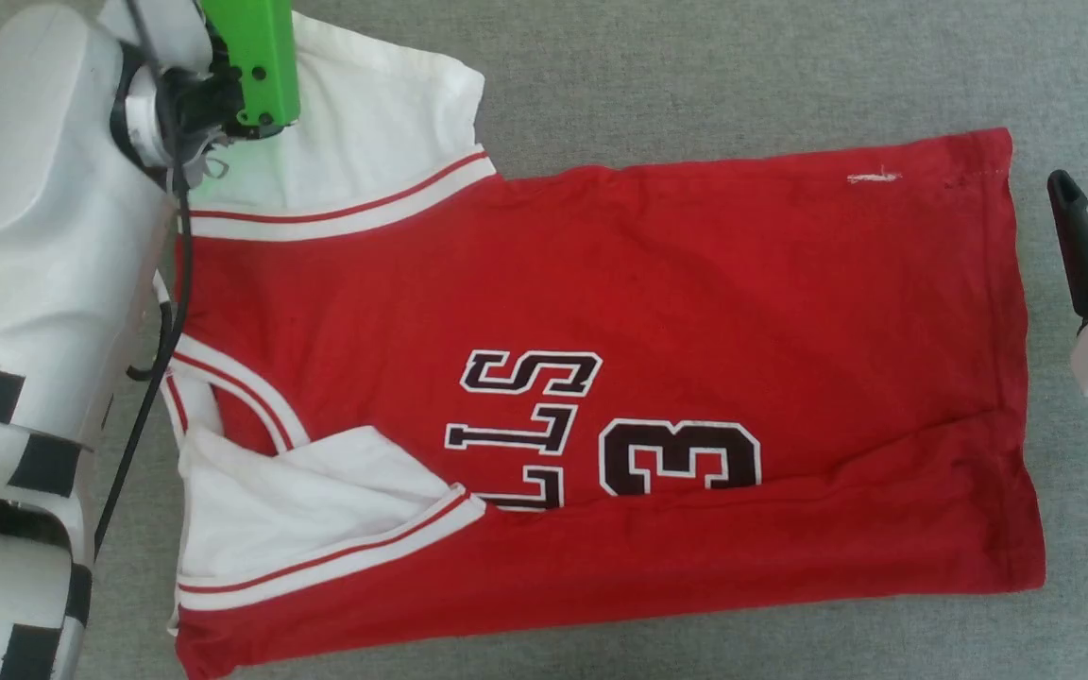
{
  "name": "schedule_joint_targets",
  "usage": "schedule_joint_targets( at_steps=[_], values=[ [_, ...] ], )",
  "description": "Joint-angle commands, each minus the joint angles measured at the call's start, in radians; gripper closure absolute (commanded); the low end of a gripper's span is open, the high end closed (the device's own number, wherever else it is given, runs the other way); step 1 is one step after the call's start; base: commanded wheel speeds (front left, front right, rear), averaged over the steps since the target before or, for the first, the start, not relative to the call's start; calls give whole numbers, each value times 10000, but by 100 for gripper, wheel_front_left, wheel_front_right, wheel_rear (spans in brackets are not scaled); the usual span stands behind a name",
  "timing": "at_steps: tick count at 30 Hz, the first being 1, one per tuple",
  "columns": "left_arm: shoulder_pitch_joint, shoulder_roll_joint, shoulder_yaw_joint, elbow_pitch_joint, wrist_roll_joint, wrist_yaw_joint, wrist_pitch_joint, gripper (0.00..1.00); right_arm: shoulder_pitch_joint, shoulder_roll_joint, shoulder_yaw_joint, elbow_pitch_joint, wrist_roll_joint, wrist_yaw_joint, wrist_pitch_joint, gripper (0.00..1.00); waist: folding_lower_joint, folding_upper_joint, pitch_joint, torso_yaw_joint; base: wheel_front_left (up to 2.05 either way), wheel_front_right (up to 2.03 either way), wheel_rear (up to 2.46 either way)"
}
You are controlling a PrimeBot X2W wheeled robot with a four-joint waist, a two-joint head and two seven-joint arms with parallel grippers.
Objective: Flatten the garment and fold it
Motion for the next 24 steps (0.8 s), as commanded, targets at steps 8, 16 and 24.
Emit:
schedule_joint_targets(
  at_steps=[8,16,24],
  values=[
    [575,-152,680,-644,-857,-475,-817,100,-785,-1002,614,86,67,-15,1387,0,0,-1,-391,575,0,0,0],
    [748,-71,783,-1554,-1061,-599,-905,100,-1654,-1932,1318,789,68,-15,3876,0,0,-1,-72,1133,0,0,0],
    [803,-3,817,-2377,-1076,-671,-1124,100,-1665,-2232,1698,1286,33,-15,5094,0,0,-1,448,1555,0,0,0]
  ],
)
